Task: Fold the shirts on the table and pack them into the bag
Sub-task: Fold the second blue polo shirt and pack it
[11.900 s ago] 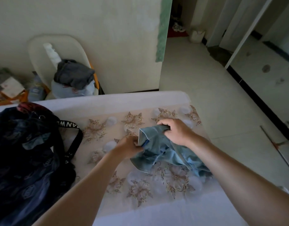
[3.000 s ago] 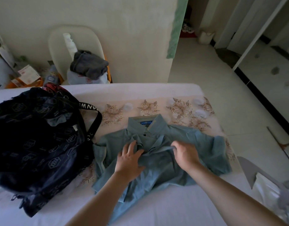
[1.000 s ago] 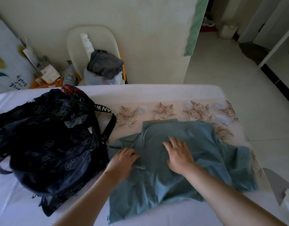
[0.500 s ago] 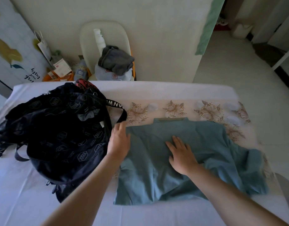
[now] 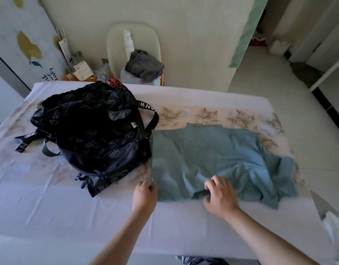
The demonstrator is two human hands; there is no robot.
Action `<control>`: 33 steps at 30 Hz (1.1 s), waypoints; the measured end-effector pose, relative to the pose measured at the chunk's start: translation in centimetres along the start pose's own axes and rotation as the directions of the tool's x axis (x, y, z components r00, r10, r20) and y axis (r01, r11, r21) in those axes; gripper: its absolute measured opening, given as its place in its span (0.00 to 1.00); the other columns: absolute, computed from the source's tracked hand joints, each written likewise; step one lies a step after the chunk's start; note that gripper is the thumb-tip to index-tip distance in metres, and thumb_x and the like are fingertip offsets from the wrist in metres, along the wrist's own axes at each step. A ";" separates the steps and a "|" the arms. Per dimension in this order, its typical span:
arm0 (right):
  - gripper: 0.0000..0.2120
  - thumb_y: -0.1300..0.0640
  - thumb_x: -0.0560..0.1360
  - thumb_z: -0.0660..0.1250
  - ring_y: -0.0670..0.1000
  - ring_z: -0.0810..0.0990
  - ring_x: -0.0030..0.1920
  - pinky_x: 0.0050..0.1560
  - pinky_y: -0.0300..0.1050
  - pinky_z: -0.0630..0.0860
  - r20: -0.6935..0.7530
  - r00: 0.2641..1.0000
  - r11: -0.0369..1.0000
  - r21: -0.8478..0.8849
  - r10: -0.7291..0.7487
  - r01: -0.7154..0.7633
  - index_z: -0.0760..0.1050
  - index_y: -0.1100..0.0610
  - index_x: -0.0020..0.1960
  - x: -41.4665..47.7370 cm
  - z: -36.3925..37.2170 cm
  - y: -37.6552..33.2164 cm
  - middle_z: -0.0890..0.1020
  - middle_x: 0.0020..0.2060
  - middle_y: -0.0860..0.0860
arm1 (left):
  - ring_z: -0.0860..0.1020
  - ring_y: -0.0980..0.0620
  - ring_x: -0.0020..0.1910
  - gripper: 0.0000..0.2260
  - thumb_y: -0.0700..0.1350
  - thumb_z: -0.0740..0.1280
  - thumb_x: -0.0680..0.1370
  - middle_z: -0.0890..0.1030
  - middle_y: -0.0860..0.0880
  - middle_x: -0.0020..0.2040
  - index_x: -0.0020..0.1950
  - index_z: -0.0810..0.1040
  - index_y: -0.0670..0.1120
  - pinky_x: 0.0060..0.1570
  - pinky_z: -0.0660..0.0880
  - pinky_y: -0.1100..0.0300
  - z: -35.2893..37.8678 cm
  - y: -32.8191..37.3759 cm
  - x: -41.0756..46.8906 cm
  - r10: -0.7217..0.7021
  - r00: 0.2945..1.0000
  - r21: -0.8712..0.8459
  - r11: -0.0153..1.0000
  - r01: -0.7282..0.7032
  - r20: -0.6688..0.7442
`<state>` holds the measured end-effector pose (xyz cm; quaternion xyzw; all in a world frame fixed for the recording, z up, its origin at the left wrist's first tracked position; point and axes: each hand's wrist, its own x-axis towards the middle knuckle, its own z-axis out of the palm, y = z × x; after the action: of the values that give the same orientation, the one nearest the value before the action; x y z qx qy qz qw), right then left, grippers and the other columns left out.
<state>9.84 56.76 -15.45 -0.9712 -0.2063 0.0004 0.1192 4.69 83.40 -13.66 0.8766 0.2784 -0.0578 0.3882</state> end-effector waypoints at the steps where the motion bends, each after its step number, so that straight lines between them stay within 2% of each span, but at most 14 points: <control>1: 0.12 0.55 0.59 0.68 0.55 0.76 0.41 0.41 0.50 0.74 0.020 1.000 0.999 -0.046 0.018 -0.017 0.75 0.50 0.43 -0.9 0.4 0.6 0.73 0.40 0.49 | 0.73 0.41 0.43 0.07 0.41 0.64 0.78 0.74 0.46 0.38 0.40 0.71 0.43 0.38 0.61 0.55 0.0 0.3 -0.2 0.002 1.000 -0.080 0.997 -0.003 -0.023; 4: 0.16 0.63 0.59 0.80 0.54 0.80 0.37 0.38 0.48 0.75 -0.018 1.000 0.991 -0.135 0.019 -0.021 0.81 0.50 0.41 -2.2 0.5 2.3 0.77 0.35 0.48 | 0.70 0.41 0.39 0.08 0.41 0.61 0.81 0.72 0.48 0.35 0.42 0.66 0.44 0.37 0.59 0.53 -0.9 1.2 -1.0 -0.060 0.991 -0.283 0.959 0.024 -0.120; 6: 0.14 0.64 0.60 0.80 0.54 0.80 0.36 0.40 0.48 0.70 -0.066 0.998 0.990 -0.139 -0.005 -0.004 0.81 0.50 0.39 -2.2 -0.4 2.8 0.77 0.35 0.48 | 0.72 0.39 0.41 0.06 0.42 0.59 0.82 0.74 0.45 0.38 0.46 0.67 0.43 0.37 0.63 0.52 -1.5 0.5 -1.1 -0.055 0.982 -0.287 0.958 0.001 -0.180; 8: 0.09 0.62 0.64 0.75 0.54 0.79 0.36 0.42 0.48 0.67 -0.083 0.996 0.993 -0.120 -0.025 0.015 0.79 0.50 0.38 -2.4 -1.3 2.9 0.77 0.35 0.47 | 0.76 0.37 0.46 0.04 0.44 0.57 0.83 0.76 0.43 0.44 0.52 0.68 0.43 0.41 0.67 0.51 -1.9 -1.1 -0.8 -0.062 0.988 -0.166 0.985 0.038 -0.144; 11: 0.09 0.61 0.62 0.73 0.53 0.79 0.37 0.40 0.48 0.71 0.033 0.993 0.992 -0.056 -0.111 0.112 0.77 0.49 0.37 -3.9 -1.1 2.9 0.77 0.35 0.45 | 0.78 0.37 0.53 0.07 0.42 0.57 0.81 0.80 0.40 0.52 0.58 0.67 0.44 0.47 0.71 0.50 -1.7 -2.9 -0.9 -0.055 0.998 0.218 0.974 0.056 -0.010; 13: 0.11 0.64 0.63 0.70 0.52 0.79 0.40 0.41 0.45 0.73 0.072 0.989 0.992 0.037 -0.127 0.125 0.79 0.49 0.39 -5.2 -0.5 3.1 0.77 0.36 0.45 | 0.76 0.36 0.56 0.13 0.38 0.62 0.75 0.78 0.40 0.54 0.60 0.69 0.43 0.53 0.71 0.47 -0.9 -2.7 -1.1 0.021 0.997 0.326 0.945 0.002 -0.068; 16: 0.14 0.67 0.64 0.71 0.53 0.79 0.45 0.46 0.46 0.75 -0.115 0.983 0.986 0.110 0.142 -0.129 0.80 0.53 0.46 -6.2 -1.3 4.4 0.79 0.42 0.49 | 0.74 0.36 0.51 0.19 0.37 0.71 0.65 0.76 0.40 0.50 0.55 0.75 0.42 0.50 0.72 0.44 0.6 -0.4 -1.4 0.236 0.963 0.377 0.910 -0.173 -0.127; 18: 0.14 0.68 0.65 0.72 0.59 0.80 0.46 0.46 0.51 0.78 -0.228 0.891 0.919 0.151 0.392 -0.365 0.80 0.56 0.49 -6.5 -2.5 6.1 0.80 0.44 0.55 | 0.75 0.38 0.50 0.20 0.38 0.72 0.64 0.76 0.42 0.50 0.55 0.77 0.44 0.49 0.72 0.46 1.9 1.5 -1.6 0.393 0.918 0.384 0.856 -0.347 -0.047; 20: 0.15 0.66 0.68 0.72 0.64 0.80 0.50 0.48 0.56 0.78 -0.239 0.759 0.795 0.190 0.606 -0.576 0.80 0.59 0.54 -6.6 -4.0 8.4 0.81 0.49 0.60 | 0.75 0.40 0.52 0.20 0.38 0.71 0.66 0.77 0.45 0.52 0.57 0.78 0.46 0.51 0.72 0.48 3.4 3.6 -2.0 0.496 0.864 0.334 0.803 -0.493 0.083; 24: 0.19 0.50 0.79 0.64 0.62 0.77 0.62 0.59 0.53 0.74 0.004 0.584 0.579 0.124 0.812 -0.806 0.75 0.55 0.68 -6.6 -5.9 12.5 0.80 0.62 0.58 | 0.72 0.46 0.62 0.18 0.42 0.66 0.74 0.76 0.50 0.60 0.64 0.76 0.51 0.60 0.69 0.53 7.5 7.4 -2.8 0.603 0.726 0.229 0.695 -0.682 0.330; 26: 0.19 0.43 0.78 0.65 0.60 0.79 0.61 0.58 0.49 0.74 0.143 0.522 0.506 0.131 0.841 -0.852 0.77 0.50 0.64 -6.2 -5.8 14.1 0.82 0.59 0.54 | 0.69 0.49 0.66 0.18 0.44 0.64 0.77 0.74 0.53 0.65 0.67 0.74 0.52 0.63 0.66 0.56 9.8 9.3 -3.1 0.610 0.680 0.197 0.668 -0.718 0.407; 28: 0.18 0.37 0.73 0.67 0.59 0.82 0.55 0.55 0.49 0.76 0.274 0.463 0.434 0.163 0.843 -0.886 0.81 0.47 0.55 -6.0 -5.0 15.8 0.84 0.53 0.52 | 0.66 0.52 0.70 0.19 0.47 0.63 0.79 0.71 0.55 0.68 0.70 0.71 0.54 0.65 0.63 0.58 12.0 10.9 -3.4 0.613 0.645 0.196 0.637 -0.745 0.457; 31: 0.19 0.34 0.61 0.68 0.58 0.83 0.48 0.46 0.48 0.74 0.392 0.449 0.378 0.248 0.803 -0.892 0.80 0.48 0.39 -6.3 -4.1 17.5 0.85 0.43 0.51 | 0.62 0.52 0.74 0.21 0.49 0.61 0.81 0.67 0.54 0.74 0.74 0.67 0.54 0.70 0.60 0.59 15.0 13.3 -3.8 0.634 0.582 0.198 0.572 -0.796 0.509; 33: 0.12 0.43 0.69 0.73 0.56 0.81 0.46 0.42 0.46 0.69 0.382 0.523 0.383 0.386 0.762 -0.839 0.79 0.52 0.38 -6.3 -5.5 17.0 0.83 0.40 0.51 | 0.57 0.51 0.77 0.23 0.50 0.59 0.82 0.60 0.53 0.78 0.77 0.62 0.56 0.72 0.58 0.58 16.3 13.9 -3.9 0.649 0.555 0.212 0.532 -0.820 0.520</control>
<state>11.20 37.93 -14.39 -0.8716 0.2899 0.1830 0.3504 10.72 62.51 -14.65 0.9428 -0.2271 -0.1131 0.2161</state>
